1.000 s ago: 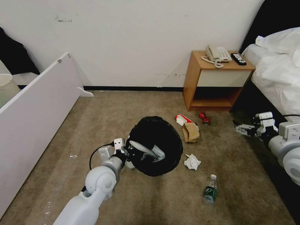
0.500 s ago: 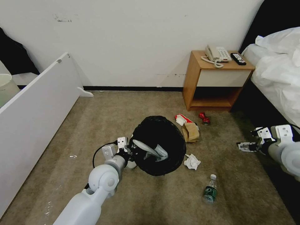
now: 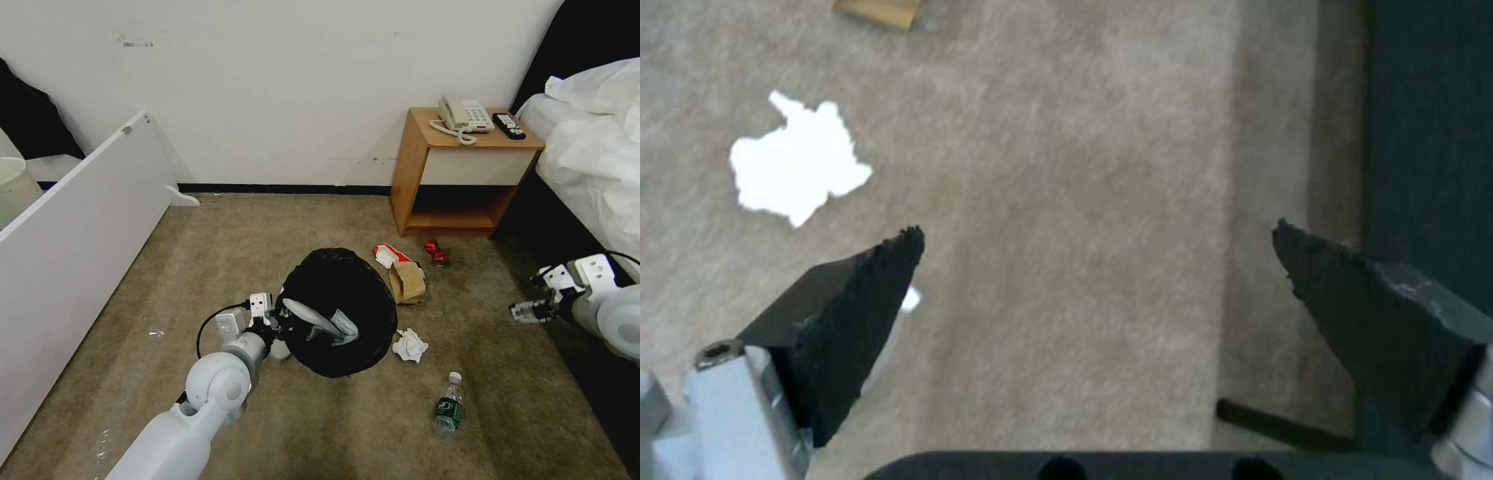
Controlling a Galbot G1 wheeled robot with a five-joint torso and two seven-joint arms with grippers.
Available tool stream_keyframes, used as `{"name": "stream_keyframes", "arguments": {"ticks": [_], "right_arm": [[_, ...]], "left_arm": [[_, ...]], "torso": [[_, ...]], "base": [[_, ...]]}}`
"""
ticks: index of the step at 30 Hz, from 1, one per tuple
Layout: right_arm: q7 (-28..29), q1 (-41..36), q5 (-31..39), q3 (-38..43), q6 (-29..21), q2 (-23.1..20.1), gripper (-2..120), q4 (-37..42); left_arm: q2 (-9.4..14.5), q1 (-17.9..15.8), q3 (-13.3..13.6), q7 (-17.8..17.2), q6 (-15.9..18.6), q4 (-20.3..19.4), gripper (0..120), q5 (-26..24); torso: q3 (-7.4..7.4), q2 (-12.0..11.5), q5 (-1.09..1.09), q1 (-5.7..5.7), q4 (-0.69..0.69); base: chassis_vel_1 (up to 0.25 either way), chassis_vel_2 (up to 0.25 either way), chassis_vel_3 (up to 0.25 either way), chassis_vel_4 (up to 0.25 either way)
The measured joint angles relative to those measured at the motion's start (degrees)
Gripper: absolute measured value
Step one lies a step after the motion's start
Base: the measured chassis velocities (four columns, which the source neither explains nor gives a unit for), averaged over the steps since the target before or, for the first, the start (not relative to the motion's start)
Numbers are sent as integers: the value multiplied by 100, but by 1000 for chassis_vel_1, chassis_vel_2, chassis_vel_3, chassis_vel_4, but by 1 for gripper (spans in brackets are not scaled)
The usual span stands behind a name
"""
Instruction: Pick up the trash bin, then pick up the garbage from the floor and place it into the trash bin.
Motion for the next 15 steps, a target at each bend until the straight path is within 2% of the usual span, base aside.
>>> {"name": "stream_keyframes", "arguments": {"ticks": [7, 10, 11, 13, 14, 15], "right_arm": [[-247, 62, 116, -206, 196, 424, 100, 74], [-212, 353, 268, -512, 343, 1155, 100, 96], [-212, 353, 268, -512, 343, 1155, 100, 96], [-198, 613, 95, -759, 439, 1875, 100, -1], [-198, 613, 95, -759, 439, 1875, 100, -1], [-198, 718, -5, -878, 468, 2142, 100, -56]], "left_arm": [[7, 39, -34, 23, -23, 18, 0, 30], [8, 71, -41, 34, -36, 42, 0, 61], [8, 71, -41, 34, -36, 42, 0, 61], [8, 113, -54, 41, -36, 54, 0, 98], [8, 113, -54, 41, -36, 54, 0, 98], [8, 125, -61, 42, -37, 58, 0, 108]], "torso": [[0, 0, -1, 0, 1], [0, 0, -1, 0, 0], [0, 0, -1, 0, 0], [0, 0, 0, 0, -1], [0, 0, 0, 0, -1], [0, 0, 0, 0, -1]], "base": [[0, 0, 0, 0], [0, 0, 0, 0], [0, 0, 0, 0], [0, 0, 0, 0], [0, 0, 0, 0], [0, 0, 0, 0]]}}
